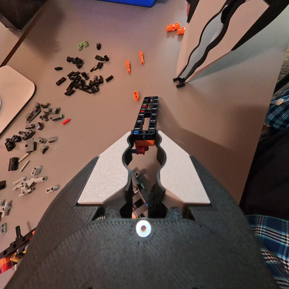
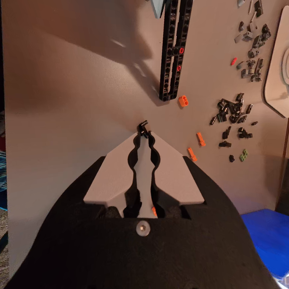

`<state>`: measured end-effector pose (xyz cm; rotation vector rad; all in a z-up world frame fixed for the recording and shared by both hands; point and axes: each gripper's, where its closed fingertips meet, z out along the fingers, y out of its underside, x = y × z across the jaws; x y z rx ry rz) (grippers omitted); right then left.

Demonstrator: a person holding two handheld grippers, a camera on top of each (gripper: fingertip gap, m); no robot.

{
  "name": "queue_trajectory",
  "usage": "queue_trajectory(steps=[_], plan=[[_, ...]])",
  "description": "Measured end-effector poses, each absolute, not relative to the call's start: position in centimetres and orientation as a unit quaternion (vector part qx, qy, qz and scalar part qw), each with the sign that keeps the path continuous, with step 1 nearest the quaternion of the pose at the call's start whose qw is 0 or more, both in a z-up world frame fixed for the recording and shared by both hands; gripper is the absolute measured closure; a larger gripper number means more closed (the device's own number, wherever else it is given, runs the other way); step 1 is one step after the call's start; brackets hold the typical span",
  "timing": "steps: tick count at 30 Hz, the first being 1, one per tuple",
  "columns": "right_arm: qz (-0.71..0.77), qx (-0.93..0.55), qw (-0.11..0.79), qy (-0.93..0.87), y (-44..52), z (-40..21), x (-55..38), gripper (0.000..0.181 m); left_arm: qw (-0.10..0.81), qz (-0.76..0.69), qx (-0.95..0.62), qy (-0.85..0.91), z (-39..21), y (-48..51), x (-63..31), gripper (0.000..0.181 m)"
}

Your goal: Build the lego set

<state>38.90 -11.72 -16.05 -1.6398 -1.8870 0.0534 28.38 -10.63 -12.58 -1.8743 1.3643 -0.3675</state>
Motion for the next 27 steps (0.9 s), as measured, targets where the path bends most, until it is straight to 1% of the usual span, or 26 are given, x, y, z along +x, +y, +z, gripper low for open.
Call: queue_trajectory(steps=[9, 13, 16, 20, 24, 27], plan=[[0.056, -0.635, 0.298, -0.71, -11.3, -15.9, 38.1, 0.18, 0.386, -0.148, -0.739, 0.532, -12.7, -10.6, 28.3, 0.155], [0.143, -0.671, 0.299, -0.663, -11.1, -14.5, 37.5, 0.181, 0.388, -0.15, -0.739, 0.53, -12.7, -10.5, 28.4, 0.155], [0.163, -0.678, 0.288, -0.657, -11.2, -14.4, 37.4, 0.181, 0.386, -0.153, -0.739, 0.532, -12.8, -10.5, 28.6, 0.155], [0.229, -0.7, 0.268, -0.621, -11.3, -13.7, 36.4, 0.181, 0.389, -0.152, -0.736, 0.533, -12.8, -10.4, 29.0, 0.155], [0.346, -0.74, 0.238, -0.525, -11.2, -11.8, 35.1, 0.181, 0.404, -0.129, -0.725, 0.543, -12.8, -10.3, 29.4, 0.155], [0.407, -0.755, 0.212, -0.468, -11.6, -10.9, 34.0, 0.181, 0.427, -0.091, -0.705, 0.559, -12.6, -10.1, 29.9, 0.155]])
